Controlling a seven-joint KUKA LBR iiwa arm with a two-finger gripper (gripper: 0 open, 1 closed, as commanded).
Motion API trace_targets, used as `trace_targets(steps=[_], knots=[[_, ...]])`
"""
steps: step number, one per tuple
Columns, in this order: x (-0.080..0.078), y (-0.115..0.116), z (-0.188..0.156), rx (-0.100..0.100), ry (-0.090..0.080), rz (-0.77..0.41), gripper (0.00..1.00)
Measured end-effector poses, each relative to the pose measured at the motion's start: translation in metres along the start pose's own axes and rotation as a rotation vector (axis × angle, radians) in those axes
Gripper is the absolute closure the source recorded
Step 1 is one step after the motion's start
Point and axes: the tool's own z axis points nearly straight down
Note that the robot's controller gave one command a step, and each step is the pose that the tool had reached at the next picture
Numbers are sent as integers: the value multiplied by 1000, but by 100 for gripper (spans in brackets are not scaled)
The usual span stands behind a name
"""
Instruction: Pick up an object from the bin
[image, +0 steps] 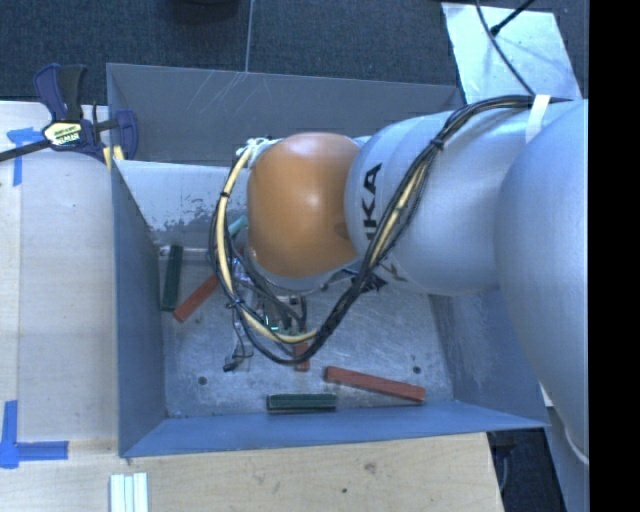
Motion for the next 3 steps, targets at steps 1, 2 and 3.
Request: trace_targets(steps=[1, 2, 3], knots=[[-84, 17, 100, -1, -8, -77, 0], [-81, 42, 64, -1, -13, -555, 0], [-105, 42, 58, 1, -12, -811, 0]])
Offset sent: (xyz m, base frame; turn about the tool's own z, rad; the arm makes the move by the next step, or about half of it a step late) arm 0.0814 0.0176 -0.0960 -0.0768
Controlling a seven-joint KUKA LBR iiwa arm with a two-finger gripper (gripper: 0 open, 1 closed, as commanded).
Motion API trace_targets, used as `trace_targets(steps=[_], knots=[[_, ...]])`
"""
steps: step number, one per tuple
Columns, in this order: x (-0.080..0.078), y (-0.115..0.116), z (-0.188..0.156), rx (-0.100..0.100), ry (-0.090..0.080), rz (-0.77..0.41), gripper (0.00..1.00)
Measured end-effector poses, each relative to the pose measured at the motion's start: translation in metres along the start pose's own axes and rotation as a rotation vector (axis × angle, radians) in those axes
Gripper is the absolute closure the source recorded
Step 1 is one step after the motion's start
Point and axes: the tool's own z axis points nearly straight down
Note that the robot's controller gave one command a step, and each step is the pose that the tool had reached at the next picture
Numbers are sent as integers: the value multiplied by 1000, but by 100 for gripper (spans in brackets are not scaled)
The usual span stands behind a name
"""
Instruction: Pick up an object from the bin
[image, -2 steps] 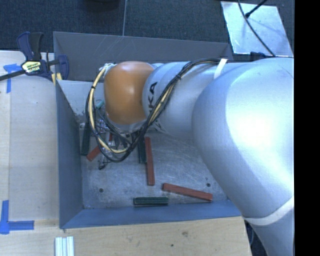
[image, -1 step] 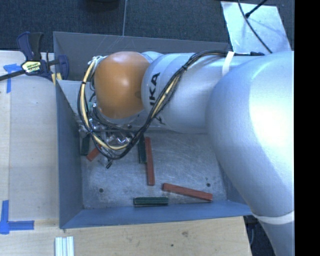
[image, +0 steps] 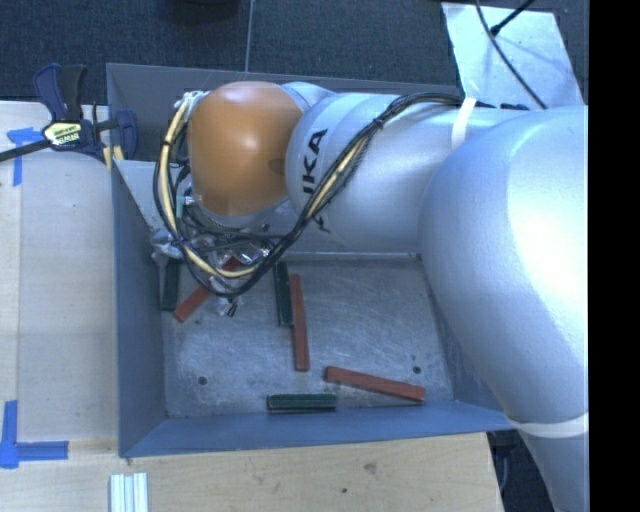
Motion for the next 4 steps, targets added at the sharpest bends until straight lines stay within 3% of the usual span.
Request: trace_targets(steps=[1, 2, 3, 4], knots=[[-1, 4, 36, 3, 6, -273, 0], [0, 2, 36, -1, 6, -269, 0], [-2, 4, 35, -4, 3, -267, 100], [-3, 3, 0, 0, -1, -264, 100]])
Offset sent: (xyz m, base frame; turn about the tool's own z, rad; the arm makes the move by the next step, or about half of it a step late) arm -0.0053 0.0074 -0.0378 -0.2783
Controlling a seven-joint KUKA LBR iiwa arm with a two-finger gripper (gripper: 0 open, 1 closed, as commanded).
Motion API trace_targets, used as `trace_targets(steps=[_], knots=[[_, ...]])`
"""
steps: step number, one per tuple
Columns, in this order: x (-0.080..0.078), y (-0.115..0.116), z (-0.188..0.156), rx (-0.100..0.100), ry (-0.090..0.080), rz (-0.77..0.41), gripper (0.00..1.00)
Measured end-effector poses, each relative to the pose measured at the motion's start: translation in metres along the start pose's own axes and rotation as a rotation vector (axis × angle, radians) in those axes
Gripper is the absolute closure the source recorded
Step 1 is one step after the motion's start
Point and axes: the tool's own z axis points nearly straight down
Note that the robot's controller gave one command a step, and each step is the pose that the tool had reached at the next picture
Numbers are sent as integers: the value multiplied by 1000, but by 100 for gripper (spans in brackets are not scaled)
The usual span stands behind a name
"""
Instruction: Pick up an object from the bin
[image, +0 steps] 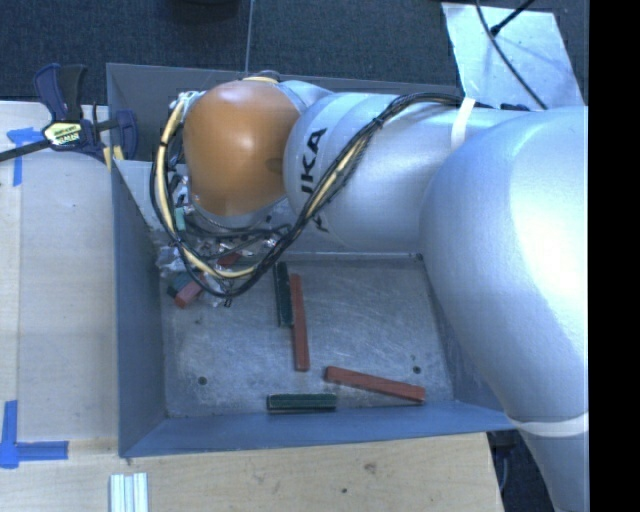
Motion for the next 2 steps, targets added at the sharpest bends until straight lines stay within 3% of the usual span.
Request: trace_targets(steps=[2], knots=[[-3, -2, -58, 1, -1, 9, 100]])
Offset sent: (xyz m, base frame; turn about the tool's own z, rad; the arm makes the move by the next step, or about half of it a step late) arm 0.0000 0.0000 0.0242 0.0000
